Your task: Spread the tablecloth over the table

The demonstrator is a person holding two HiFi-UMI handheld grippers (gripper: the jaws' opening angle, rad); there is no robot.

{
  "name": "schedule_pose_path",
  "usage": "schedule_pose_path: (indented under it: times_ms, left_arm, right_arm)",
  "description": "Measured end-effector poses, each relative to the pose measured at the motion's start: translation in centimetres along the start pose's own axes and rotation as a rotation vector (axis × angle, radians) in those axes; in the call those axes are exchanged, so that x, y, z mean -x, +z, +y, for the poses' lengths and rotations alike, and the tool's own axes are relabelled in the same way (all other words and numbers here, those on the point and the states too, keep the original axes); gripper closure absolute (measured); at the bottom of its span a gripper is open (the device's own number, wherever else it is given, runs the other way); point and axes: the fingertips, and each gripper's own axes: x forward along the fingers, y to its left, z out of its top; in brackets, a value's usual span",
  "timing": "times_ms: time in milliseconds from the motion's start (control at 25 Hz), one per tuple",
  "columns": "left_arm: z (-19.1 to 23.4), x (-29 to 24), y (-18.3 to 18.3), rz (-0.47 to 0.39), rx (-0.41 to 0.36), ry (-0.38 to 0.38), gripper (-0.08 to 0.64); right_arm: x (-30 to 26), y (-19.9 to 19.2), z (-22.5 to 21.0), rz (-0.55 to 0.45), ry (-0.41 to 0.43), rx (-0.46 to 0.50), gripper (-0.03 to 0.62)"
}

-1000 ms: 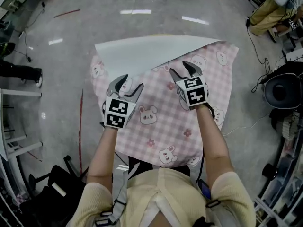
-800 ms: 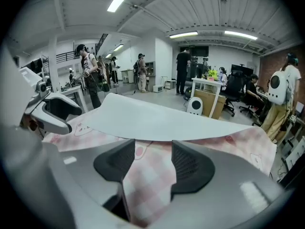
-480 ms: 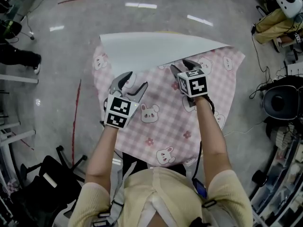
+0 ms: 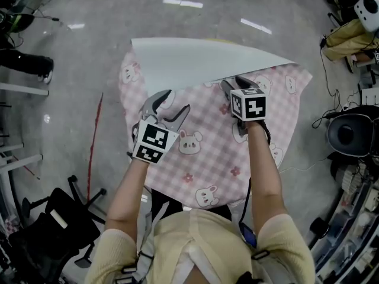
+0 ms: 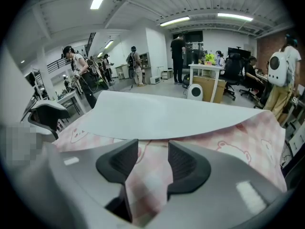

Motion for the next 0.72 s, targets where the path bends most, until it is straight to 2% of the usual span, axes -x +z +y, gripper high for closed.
schedule_pose_path:
  times_ms: [200, 520, 720]
  left_arm:
    - [-0.5, -0.7, 0.0, -0.001, -0.003, -0.012, 0.284]
    - [-1.4, -1.7, 0.1, 0.0, -0.007, -0.031, 0.284]
    - [-1.6, -1.9, 0.2, -0.002, -0.012, -0.032, 0.284]
  right_arm:
    - [-0.2, 0.0, -1.6, -0.002, -0.033, -0.027, 0.385]
    - [-0.3, 0.3, -1.7, -0.029, 0.023, -0.077, 0.36]
    - [0.1, 1.5, -1.6, -0.096, 0.028, -0.09, 0.354]
